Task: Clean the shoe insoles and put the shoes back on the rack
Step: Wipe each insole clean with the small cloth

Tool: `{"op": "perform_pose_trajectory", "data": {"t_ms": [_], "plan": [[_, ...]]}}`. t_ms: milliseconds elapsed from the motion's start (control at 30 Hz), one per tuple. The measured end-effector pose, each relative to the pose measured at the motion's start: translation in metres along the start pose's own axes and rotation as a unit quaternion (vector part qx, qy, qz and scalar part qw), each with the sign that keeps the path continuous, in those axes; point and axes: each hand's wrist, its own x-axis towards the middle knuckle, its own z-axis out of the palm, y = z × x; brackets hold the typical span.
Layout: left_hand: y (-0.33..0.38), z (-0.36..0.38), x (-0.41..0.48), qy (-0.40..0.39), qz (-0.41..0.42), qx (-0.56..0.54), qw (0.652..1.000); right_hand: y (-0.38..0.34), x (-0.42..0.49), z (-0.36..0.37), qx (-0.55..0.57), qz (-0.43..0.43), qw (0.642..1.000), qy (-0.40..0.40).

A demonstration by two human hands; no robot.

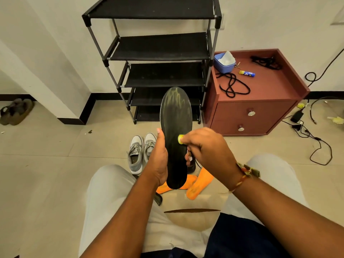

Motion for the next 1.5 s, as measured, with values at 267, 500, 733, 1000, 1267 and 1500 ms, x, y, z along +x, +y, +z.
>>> {"op": "perform_pose_trajectory", "data": {"t_ms": [267,500,733,1000,1267,1500], "plan": [[-0.001,0.009,-0.004,-0.034,-0.040,0.019,0.998,0.015,0.034,-0.024,-0.133,-0.076,0.986,0.063],[-0.001,0.004,-0.006,-0.029,-0.048,0.021,0.998,0.021,0.049,-0.040,-0.152,-0.073,0.983,0.074],[0.001,0.008,-0.005,0.041,-0.004,0.014,0.999,0.008,-0.003,-0.011,-0.062,-0.070,0.988,-0.121],[-0.007,0.011,-0.004,-0.024,-0.060,0.032,0.997,0.017,0.051,-0.039,-0.148,-0.095,0.983,0.050],[-0.005,0.008,-0.006,-0.038,-0.060,0.031,0.997,0.016,0.043,-0.012,-0.093,-0.067,0.991,0.073],[-0.006,0.007,-0.001,-0.043,-0.050,0.023,0.998,0.013,0.040,-0.011,-0.079,-0.114,0.986,0.090]]}}
